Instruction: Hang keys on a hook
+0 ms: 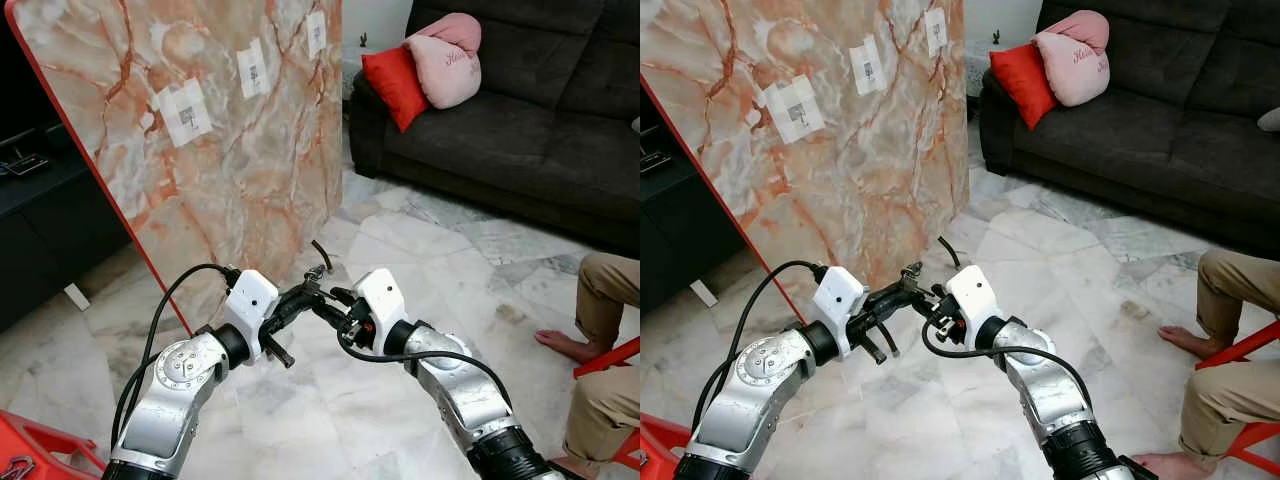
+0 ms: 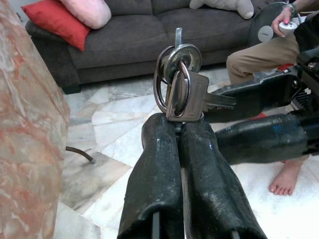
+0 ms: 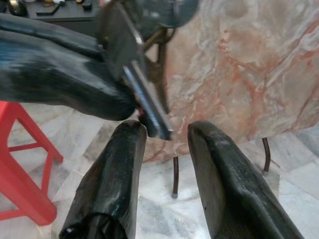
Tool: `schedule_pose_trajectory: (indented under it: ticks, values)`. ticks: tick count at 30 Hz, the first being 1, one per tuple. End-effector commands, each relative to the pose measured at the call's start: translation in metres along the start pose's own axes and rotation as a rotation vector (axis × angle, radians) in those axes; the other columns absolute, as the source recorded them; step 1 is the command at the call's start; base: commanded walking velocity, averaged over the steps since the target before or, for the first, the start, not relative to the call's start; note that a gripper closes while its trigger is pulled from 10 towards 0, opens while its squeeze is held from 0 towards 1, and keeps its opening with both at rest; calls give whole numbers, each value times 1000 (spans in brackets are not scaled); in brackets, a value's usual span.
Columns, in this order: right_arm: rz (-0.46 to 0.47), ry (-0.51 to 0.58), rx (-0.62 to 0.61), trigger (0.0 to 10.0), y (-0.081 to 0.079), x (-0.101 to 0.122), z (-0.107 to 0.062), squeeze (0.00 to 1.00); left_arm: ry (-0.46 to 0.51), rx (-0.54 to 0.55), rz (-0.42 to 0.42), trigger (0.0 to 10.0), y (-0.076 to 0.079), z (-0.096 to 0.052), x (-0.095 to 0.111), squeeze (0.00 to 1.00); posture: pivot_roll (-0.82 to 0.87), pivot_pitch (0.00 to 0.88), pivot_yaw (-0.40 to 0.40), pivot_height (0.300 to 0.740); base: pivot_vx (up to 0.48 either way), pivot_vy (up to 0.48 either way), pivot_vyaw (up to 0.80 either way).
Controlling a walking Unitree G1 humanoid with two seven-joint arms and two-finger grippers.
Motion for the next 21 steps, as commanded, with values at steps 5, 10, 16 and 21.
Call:
schedule_pose_trajectory:
  ticks: [5,10,16,21]
  values:
    - [-42,0,30,10000,-1,5,4,0,14,-12,20,10000,2,3,7,0,-5,0,-41,740,0,0,0]
    - [-84,-13,42,10000,0,5,5,0,11,-12,22,10000,2,3,7,0,-5,0,-41,740,0,0,0]
    - [-118,-24,54,10000,2,6,6,0,10,-10,22,10000,2,3,6,0,-1,0,-42,740,0,0,0]
    - [-128,-28,62,10000,2,5,6,0,8,-7,24,10000,2,3,6,0,-1,0,-42,740,0,0,0]
Point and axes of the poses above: a point about 5 cm out from each wrist's last joint towards the gripper, its own z axis pointing out of the wrist towards the gripper, its own x axis along the axis of the wrist's last joint, y = z × x, the point moved 4 cm from there along z, pointing out of the wrist towards the gripper, and after that the axes turned 7 degrees about -z, right-handed, at the moved point
